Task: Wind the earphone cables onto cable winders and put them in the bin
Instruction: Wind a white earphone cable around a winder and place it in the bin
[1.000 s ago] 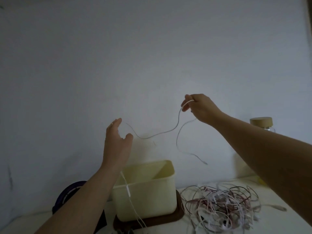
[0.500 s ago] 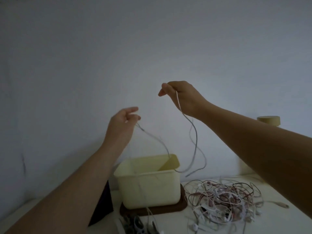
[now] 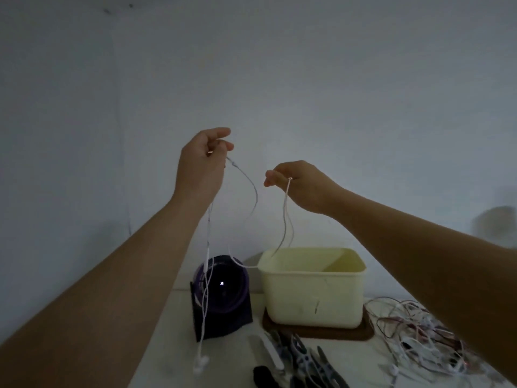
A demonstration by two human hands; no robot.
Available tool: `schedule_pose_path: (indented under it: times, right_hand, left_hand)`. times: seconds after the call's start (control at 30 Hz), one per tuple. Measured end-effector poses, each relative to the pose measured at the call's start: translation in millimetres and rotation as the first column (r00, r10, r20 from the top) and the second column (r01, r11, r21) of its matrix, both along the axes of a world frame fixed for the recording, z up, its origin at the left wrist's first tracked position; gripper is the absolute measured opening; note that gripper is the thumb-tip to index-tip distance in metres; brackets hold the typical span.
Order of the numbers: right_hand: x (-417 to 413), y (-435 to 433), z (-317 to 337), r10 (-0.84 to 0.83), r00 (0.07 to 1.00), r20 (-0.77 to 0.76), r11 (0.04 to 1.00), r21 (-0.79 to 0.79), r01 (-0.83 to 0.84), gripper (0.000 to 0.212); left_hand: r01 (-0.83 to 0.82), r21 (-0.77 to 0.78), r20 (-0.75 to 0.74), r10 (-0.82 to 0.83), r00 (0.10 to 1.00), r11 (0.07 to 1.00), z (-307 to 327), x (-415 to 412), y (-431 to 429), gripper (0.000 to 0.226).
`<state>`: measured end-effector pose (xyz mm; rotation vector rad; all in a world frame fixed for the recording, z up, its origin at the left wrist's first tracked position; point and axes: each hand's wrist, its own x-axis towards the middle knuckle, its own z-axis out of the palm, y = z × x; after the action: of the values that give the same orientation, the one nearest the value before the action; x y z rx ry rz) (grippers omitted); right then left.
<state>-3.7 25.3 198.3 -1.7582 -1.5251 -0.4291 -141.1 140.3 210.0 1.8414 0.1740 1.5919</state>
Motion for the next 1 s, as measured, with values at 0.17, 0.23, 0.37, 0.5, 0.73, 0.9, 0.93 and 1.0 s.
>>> schedule_pose_path:
  times: [0.17,0.23,0.37,0.5,0.73,0.9,0.93,1.0]
  right_hand:
    - [-19.2,40.0,-25.8,0.035,0.999,-0.036,0.995,-0.093,-0.038,0.036]
    - [-23.3,55.6,-41.4,0.028,0.999,-0.034,0.988,-0.150,-0.033,0.034]
    - [-22.7,80.9,-80.0,0.059,0.998,0.005,0.956,-0.290,-0.055,0.020]
    - [-14.8,85.0,-113.3,0.046,0.998,0.040,0.790,-0.613,-0.012,0.042]
    - [-13.5,74.9,-103.5,0.051,0.945,-0.323,0.760,-0.601,-0.247,0.064]
    - [-20.3,73.3,-87.3,0.200,0.668,-0.717,0.718,-0.356,-0.598,0.057]
    - [-21.8,72.8,-86.1,0.222,0.686,-0.693,0.717,-0.361,-0.597,0.039]
    - [-23.1,71.6,-84.5,0.233,0.722,-0.652,0.776,-0.323,-0.542,0.020]
  left_hand:
    - [-0.030,-0.014,-0.081,0.029,0.996,0.999,-21.7,-20.3,16.9,0.027]
    - [-0.035,-0.024,-0.116,0.032,0.993,0.999,-35.9,-24.3,23.4,0.027]
    - [-0.041,-0.081,-0.158,0.028,0.987,0.996,-64.8,-28.4,36.4,0.026]
    - [-0.031,-0.133,-0.208,0.003,0.978,0.991,-91.1,-28.3,44.8,0.030]
    - [0.043,-0.179,-0.328,-0.101,0.939,0.983,-120.3,-21.0,51.5,0.033]
    - [0.069,-0.161,-0.321,-0.118,0.940,0.985,-117.6,-14.3,50.8,0.031]
    - [0.072,-0.153,-0.317,-0.118,0.941,0.986,-116.0,-14.3,50.8,0.030]
    - [0.070,-0.131,-0.327,-0.109,0.939,0.989,-114.3,-18.4,53.1,0.028]
